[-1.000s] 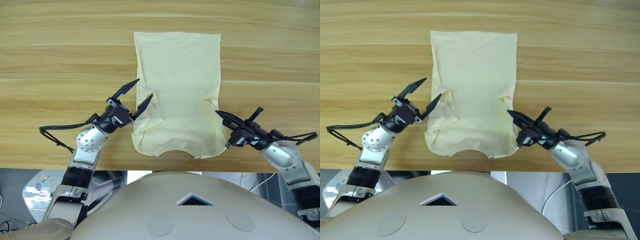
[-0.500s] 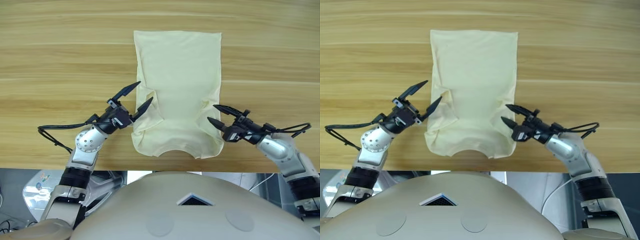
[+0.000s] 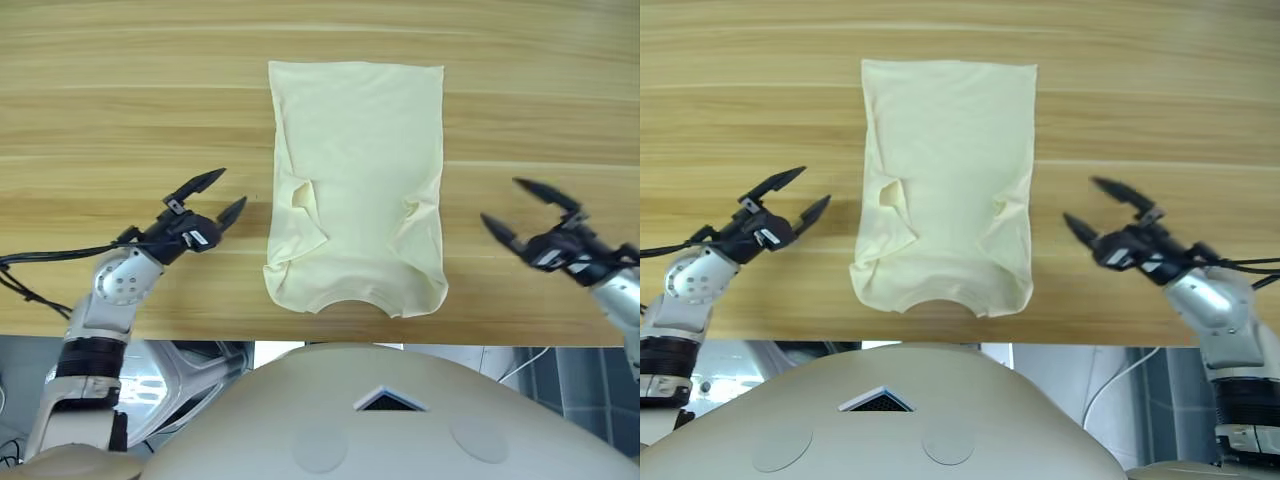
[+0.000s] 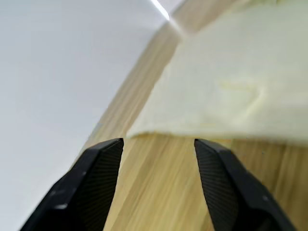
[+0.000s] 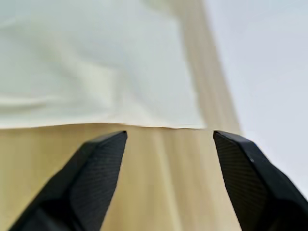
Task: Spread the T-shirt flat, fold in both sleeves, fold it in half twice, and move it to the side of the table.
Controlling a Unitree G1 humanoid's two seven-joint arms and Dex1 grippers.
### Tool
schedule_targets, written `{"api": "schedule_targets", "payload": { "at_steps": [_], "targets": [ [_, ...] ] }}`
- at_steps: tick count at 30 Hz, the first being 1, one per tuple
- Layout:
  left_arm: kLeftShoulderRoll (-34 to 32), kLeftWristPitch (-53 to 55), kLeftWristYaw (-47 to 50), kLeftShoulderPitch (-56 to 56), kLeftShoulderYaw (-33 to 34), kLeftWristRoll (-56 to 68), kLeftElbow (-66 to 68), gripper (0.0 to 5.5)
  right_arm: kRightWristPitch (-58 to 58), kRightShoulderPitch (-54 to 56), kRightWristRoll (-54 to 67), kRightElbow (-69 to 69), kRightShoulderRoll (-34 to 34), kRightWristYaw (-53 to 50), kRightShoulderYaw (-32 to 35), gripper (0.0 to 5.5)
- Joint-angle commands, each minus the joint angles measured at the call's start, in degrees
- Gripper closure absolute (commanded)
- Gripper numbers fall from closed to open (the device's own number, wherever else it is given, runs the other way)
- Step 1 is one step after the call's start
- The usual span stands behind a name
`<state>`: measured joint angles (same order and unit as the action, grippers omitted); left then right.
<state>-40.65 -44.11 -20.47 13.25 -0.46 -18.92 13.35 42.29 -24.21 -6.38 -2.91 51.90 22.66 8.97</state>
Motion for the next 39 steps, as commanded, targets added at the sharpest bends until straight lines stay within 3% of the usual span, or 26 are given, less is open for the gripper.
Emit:
{"api": "schedule_targets", "payload": {
  "at_steps": [1, 6, 13, 22, 33, 39],
  "targets": [
    [-5.0, 3.1, -0.6, 3.1, -2.4, -10.1, 0.1, 2.74, -0.2, -4.2, -10.4, -4.4, 1.1, 3.4, -6.0, 2.18],
    [-7.7, 1.4, -8.0, 3.7, -10.8, -12.4, -6.4, 2.74, 0.1, -6.4, -23.9, -2.6, 2.3, 3.8, -13.0, 2.18],
    [-12.0, -0.6, -17.5, 5.0, -18.5, -5.0, -16.7, 2.74, 1.3, -6.3, -23.1, 3.3, 4.5, 6.4, -17.0, 2.18],
    [-13.2, -0.1, -20.1, 1.9, -19.8, -2.6, -14.9, 2.74, 0.1, -6.9, -20.1, 9.5, 7.4, 9.9, -19.1, 2.18],
    [-9.5, -1.5, -18.6, -2.6, -21.3, -2.3, -8.8, 2.74, -0.4, -2.1, -19.2, 5.0, 6.2, 10.1, -21.5, 2.18],
    [-9.7, -3.6, -19.8, -3.3, -23.6, -1.5, -7.1, 3.37, -0.6, -1.2, -18.8, 3.0, 5.4, 9.4, -21.7, 3.06]
  ]
}}
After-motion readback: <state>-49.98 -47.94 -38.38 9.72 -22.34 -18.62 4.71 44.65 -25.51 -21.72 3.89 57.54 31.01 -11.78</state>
